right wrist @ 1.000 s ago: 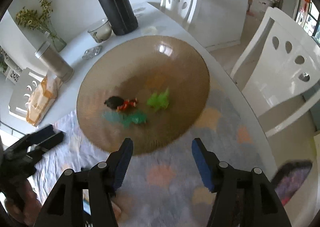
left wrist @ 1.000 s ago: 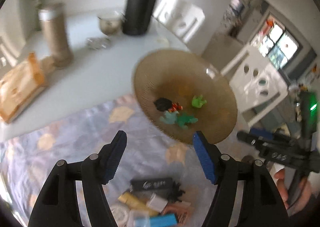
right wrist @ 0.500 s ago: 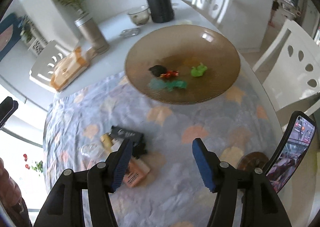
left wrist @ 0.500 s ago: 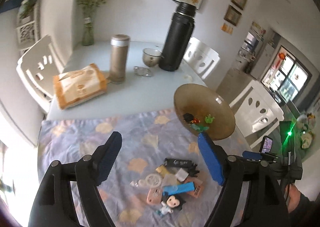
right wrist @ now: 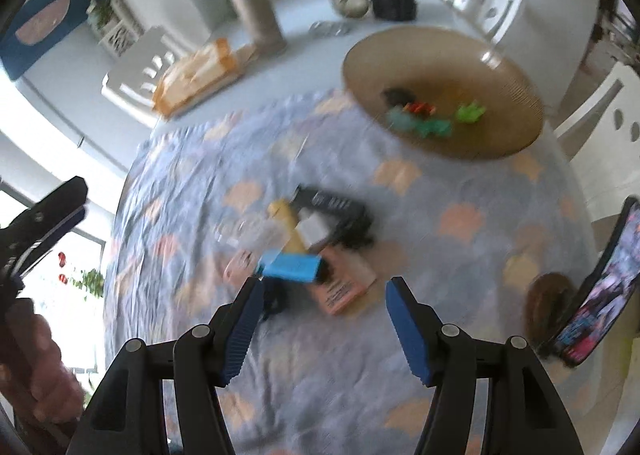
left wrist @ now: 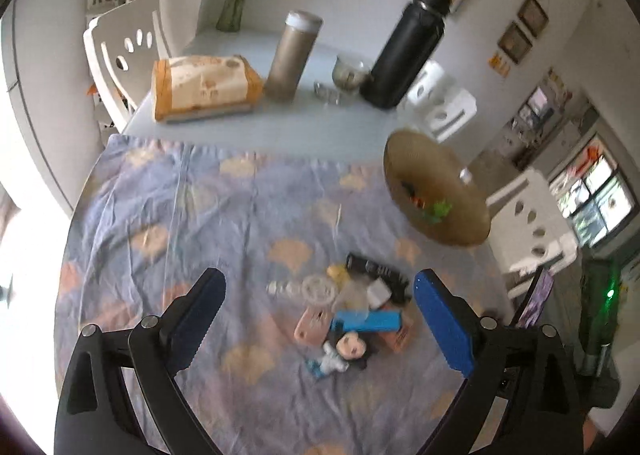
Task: Organize rigid objects
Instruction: 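Move both tools back over the remaining pile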
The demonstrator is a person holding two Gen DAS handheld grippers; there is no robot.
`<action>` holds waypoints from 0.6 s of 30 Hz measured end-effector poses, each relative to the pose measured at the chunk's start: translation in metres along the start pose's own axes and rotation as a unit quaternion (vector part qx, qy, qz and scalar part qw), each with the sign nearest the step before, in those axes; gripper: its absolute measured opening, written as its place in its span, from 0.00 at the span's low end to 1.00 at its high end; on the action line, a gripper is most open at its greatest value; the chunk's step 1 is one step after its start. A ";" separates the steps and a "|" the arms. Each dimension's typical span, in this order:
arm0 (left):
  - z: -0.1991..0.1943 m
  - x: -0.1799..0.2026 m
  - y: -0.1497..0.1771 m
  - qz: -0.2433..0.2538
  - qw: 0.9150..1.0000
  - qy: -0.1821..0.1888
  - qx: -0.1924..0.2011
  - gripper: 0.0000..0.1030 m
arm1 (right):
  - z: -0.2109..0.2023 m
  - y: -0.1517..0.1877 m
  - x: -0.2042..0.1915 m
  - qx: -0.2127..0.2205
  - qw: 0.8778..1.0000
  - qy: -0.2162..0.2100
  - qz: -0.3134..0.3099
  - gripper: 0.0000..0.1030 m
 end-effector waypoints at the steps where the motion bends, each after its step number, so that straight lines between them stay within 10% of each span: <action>1: 0.001 0.003 0.006 0.011 1.000 0.001 -0.006 0.92 | 0.003 0.004 -0.003 -0.004 1.000 -0.001 -0.010 0.60; 18: 0.021 0.055 0.085 0.002 0.993 -0.079 -0.087 0.91 | 0.019 0.016 0.017 -0.063 0.996 0.000 -0.070 0.60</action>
Point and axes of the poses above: each gripper's, at about its wrist camera, not at the fingertips, and z roughly the way its jaws point, x to its right, y to its underside, the point moved 6 cm from there along z, roughly the way its jaws point, and after that the axes turned 3 degrees about x, right-handed, at the moved point
